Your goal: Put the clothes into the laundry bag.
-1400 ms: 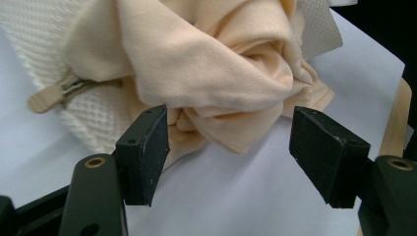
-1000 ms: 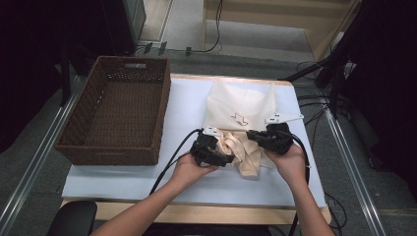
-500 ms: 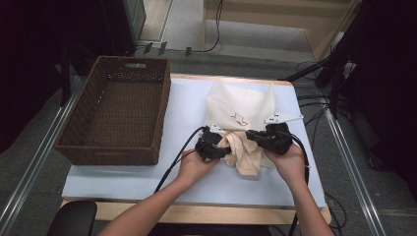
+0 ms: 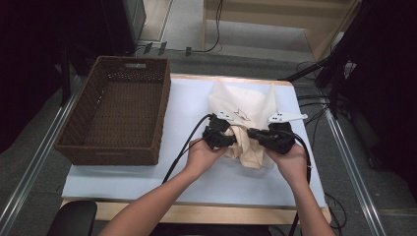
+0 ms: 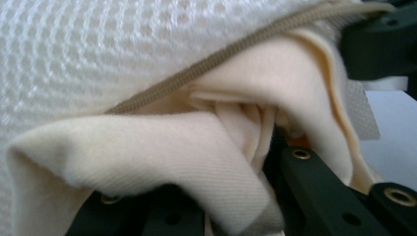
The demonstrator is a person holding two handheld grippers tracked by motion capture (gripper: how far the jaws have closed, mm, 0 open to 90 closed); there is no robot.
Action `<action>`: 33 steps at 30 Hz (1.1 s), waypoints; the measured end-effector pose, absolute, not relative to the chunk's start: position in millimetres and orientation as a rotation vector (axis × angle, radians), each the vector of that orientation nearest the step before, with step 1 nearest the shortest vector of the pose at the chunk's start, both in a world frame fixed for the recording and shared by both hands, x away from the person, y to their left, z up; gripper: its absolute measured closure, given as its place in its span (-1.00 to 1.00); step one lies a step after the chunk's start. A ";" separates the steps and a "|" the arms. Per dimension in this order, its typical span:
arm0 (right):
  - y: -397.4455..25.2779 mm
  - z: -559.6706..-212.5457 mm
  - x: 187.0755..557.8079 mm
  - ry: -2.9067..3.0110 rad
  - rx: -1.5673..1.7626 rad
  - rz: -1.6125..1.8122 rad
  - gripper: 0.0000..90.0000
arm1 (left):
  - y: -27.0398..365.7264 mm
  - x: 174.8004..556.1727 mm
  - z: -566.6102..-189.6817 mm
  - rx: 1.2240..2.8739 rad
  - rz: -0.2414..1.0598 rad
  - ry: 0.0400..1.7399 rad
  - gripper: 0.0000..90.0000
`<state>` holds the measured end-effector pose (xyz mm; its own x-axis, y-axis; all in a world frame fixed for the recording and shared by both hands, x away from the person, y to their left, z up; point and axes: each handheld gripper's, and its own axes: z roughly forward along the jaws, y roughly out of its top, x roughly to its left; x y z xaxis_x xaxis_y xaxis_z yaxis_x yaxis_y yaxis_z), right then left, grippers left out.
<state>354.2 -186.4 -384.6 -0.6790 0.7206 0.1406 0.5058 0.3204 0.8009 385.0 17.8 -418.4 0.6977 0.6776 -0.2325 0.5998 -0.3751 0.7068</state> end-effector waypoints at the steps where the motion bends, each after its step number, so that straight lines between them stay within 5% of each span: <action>1: -186.7 -384.5 354.3 2.344 1.110 1.287 0.96 | 16.6 386.4 -418.4 2.086 0.124 0.977 0.76; 20: -187.5 -383.0 354.1 2.348 1.115 1.294 0.97 | 8.5 409.3 -431.3 2.034 0.188 1.035 0.72; 33: -183.1 -385.4 354.9 2.378 1.099 1.287 0.98 | 11.0 425.1 -445.3 2.001 0.112 1.105 0.64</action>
<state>354.9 -183.1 -385.4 -0.6951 0.7034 0.1481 0.5088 0.3359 0.7926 425.1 11.0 -445.3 0.6095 0.7367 -0.2930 0.6633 -0.2714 0.6974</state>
